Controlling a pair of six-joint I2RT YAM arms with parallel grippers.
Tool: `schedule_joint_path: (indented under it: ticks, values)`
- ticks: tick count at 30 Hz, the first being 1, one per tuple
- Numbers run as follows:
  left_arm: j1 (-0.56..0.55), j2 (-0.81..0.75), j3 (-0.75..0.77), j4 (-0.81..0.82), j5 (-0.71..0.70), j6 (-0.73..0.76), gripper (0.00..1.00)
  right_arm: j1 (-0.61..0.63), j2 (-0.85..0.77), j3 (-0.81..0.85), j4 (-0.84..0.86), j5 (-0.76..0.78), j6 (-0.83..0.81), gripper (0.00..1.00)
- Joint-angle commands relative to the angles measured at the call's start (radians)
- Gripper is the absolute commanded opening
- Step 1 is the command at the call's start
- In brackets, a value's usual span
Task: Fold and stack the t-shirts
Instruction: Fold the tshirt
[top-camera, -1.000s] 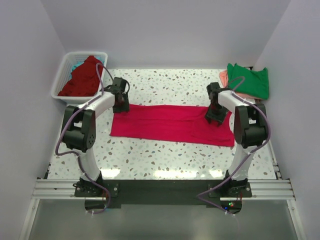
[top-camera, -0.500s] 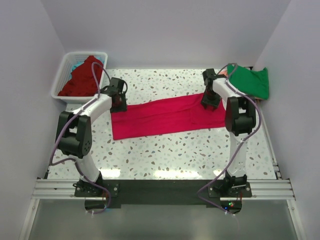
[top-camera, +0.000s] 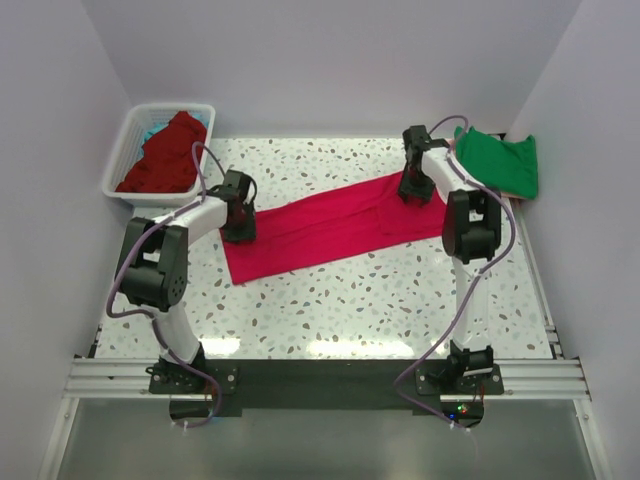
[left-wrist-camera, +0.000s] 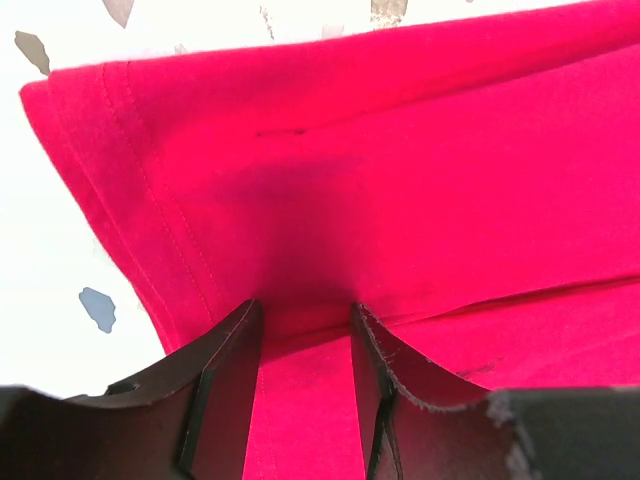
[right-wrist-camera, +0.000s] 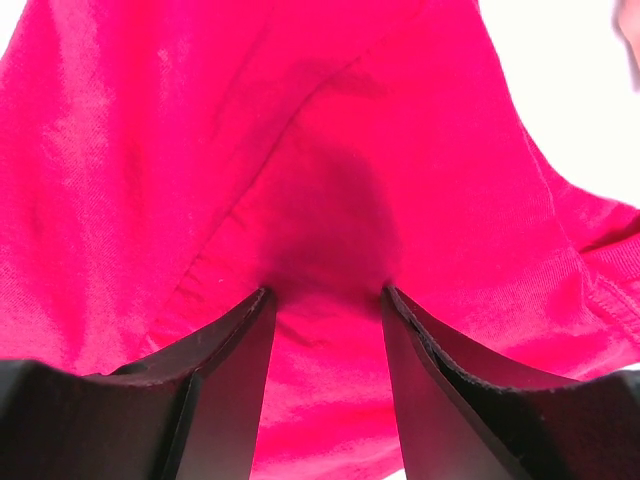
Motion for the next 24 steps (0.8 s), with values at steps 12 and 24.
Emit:
schedule_joint_path:
  ticks: [12,24]
  values:
    - [-0.060,-0.080,-0.093,-0.061,0.047,0.021,0.45,0.001,0.209,0.195,0.029,-0.133,-0.044,0.51]
    - [-0.126,-0.240,-0.185,-0.179,0.113,0.019,0.45,0.024,0.231,0.247,0.064,-0.239,-0.136,0.52]
